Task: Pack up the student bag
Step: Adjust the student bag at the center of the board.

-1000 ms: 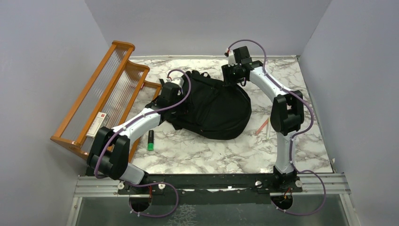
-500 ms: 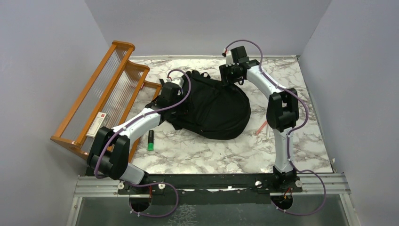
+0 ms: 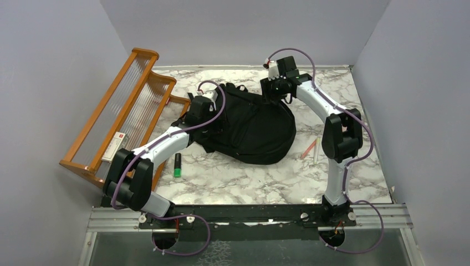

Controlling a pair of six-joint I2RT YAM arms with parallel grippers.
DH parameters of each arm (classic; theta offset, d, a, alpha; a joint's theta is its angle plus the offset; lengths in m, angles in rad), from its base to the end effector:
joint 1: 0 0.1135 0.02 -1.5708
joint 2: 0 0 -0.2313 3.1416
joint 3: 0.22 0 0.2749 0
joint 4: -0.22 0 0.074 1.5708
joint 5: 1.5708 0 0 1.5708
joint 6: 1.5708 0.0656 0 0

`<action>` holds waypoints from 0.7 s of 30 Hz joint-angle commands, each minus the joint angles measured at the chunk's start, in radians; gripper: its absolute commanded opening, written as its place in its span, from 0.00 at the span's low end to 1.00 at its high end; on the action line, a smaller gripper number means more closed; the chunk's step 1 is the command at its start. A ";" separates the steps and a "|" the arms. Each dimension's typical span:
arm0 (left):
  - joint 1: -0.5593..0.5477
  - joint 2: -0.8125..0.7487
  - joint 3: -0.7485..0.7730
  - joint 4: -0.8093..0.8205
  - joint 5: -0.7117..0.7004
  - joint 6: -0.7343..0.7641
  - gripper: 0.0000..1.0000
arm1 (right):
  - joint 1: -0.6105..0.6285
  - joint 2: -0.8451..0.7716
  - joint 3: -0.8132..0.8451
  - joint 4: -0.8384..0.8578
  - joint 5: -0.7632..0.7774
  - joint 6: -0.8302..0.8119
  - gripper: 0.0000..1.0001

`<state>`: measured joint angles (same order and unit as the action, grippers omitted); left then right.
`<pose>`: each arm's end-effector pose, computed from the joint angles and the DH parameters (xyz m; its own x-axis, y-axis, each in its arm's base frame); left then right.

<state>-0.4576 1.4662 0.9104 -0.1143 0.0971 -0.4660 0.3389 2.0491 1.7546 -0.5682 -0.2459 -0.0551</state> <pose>0.3242 -0.1668 0.1664 -0.7260 -0.1410 -0.6731 0.2034 0.8910 -0.4059 0.4569 0.1780 0.1938 -0.6893 -0.2996 -0.6596 -0.5105 0.8469 0.1488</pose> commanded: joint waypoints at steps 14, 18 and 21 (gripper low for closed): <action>-0.059 0.071 0.129 0.075 0.133 0.098 0.76 | -0.005 0.121 0.143 -0.057 0.114 -0.003 0.54; -0.102 0.116 0.150 0.077 0.110 0.125 0.78 | -0.005 0.149 0.164 -0.057 0.123 -0.002 0.56; -0.114 0.142 0.151 0.077 0.099 0.126 0.78 | -0.006 0.169 0.186 -0.063 0.116 0.000 0.56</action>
<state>-0.5529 1.5753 1.0370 -0.0601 0.1947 -0.3714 0.3386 2.1757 1.8919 -0.6094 -0.1493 -0.0601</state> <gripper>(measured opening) 0.781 0.561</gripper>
